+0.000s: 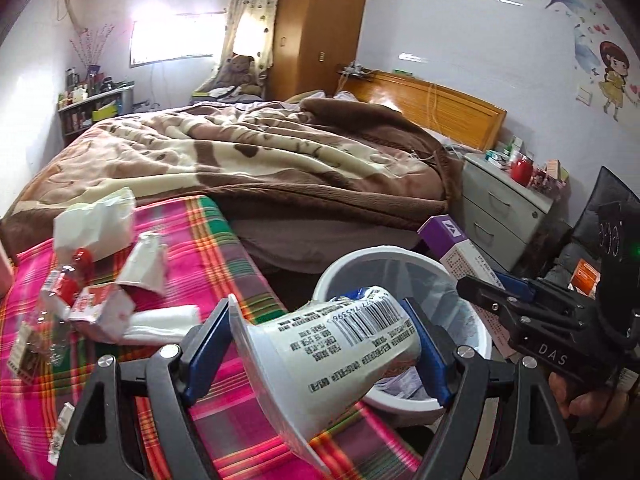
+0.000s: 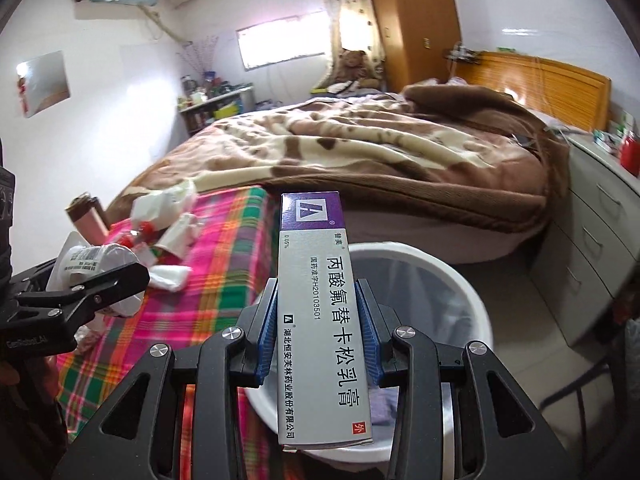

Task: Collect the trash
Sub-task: 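Carry the cup with the left tool while the right tool carries the medicine box over the bin, then open the left tool over the bin while the right tool drops the medicine box in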

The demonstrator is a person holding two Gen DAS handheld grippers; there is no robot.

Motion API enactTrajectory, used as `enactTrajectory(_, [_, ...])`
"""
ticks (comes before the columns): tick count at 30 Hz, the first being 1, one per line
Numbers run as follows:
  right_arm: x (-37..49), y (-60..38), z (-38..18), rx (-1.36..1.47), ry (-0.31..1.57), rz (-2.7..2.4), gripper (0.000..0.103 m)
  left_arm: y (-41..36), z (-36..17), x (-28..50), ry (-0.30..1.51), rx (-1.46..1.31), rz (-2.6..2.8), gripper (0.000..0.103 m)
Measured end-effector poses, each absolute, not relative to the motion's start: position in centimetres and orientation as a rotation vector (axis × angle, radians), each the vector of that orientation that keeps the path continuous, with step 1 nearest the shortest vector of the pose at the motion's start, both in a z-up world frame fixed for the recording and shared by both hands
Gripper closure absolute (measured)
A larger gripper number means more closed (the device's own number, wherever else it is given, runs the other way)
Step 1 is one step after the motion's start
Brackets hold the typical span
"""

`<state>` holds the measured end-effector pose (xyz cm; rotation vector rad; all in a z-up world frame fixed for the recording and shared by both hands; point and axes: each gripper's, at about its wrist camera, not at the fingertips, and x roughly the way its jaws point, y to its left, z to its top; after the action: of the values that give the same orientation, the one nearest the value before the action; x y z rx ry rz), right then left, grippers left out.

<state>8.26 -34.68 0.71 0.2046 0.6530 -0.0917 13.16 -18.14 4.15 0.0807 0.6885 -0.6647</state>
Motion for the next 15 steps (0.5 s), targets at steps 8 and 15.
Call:
enactTrajectory(8, [8.2,-37.2,-0.7,0.221,0.705,-0.15,0.065,-22.5,2.9,12.9,0.729,0.112,-0.719,0.02])
enactTrajectory(15, [8.2,-38.4,-2.2,0.235,0.758,-0.181,0.065,-25.2,1.4,12.7,0.763,0.162,-0.739,0.02])
